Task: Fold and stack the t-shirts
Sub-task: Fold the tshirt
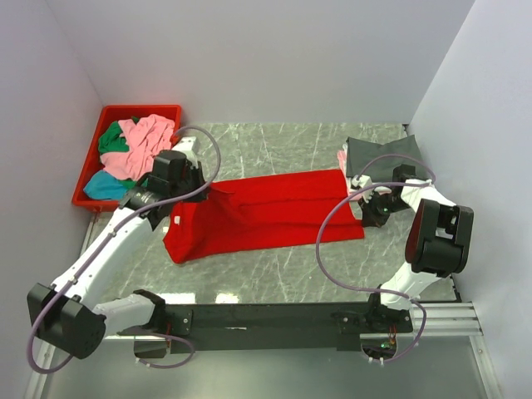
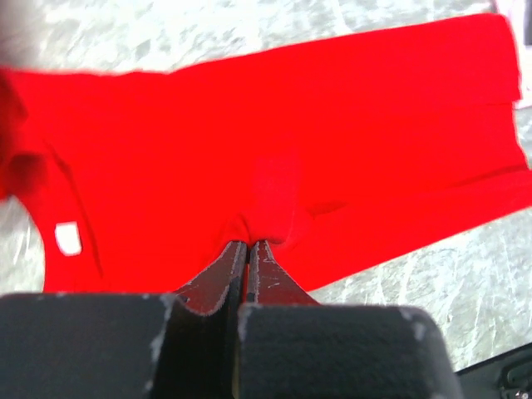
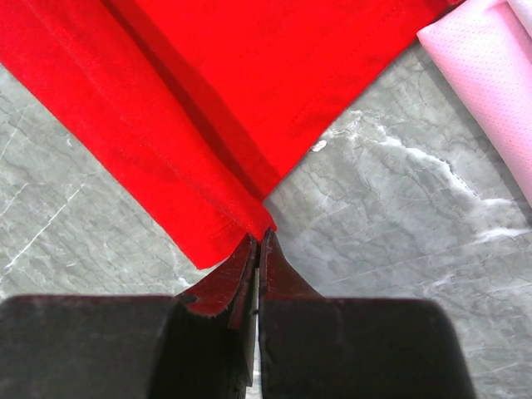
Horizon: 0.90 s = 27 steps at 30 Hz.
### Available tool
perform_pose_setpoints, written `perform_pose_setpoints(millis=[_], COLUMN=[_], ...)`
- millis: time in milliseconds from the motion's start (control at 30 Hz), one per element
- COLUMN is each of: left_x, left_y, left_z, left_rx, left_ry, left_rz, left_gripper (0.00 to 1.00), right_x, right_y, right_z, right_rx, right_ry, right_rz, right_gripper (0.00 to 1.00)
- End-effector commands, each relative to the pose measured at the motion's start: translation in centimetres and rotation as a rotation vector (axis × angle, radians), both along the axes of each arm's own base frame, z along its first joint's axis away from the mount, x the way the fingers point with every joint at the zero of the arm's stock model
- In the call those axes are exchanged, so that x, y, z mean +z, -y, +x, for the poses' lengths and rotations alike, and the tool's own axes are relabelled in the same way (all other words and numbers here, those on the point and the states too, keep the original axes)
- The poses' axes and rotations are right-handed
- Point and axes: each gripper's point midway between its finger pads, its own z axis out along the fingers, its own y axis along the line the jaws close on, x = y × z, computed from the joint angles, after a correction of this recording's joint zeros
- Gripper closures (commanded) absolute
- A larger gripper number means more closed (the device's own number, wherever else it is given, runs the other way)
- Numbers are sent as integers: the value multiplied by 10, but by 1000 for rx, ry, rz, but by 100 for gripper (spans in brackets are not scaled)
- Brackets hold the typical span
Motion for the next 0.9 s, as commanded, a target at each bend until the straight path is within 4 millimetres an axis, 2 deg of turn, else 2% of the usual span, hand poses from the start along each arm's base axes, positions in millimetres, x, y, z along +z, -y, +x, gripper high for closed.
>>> perform_pose_setpoints(millis=[0, 33, 233, 400, 533, 867], left_x=[42, 46, 43, 30, 19, 20], left_y=[19, 19, 23, 20, 18, 5], left_z=[19, 22, 41, 56, 62, 74], left_rx=[-137, -155, -227, -256, -265, -273], left_ry=[155, 176, 211, 202, 183, 219], left_rz=[-21, -4, 33, 66, 81, 107], left_gripper=[100, 100, 100, 100, 100, 100], right_x=[5, 4, 1, 0, -3, -7], right_y=[3, 3, 3, 3, 4, 6], right_z=[14, 14, 14, 14, 12, 12], right_rx=[-9, -9, -14, -15, -17, -29], right_ry=[34, 34, 28, 29, 24, 16], right_rz=[-8, -8, -9, -9, -11, -17], right_gripper=[100, 100, 100, 100, 100, 100])
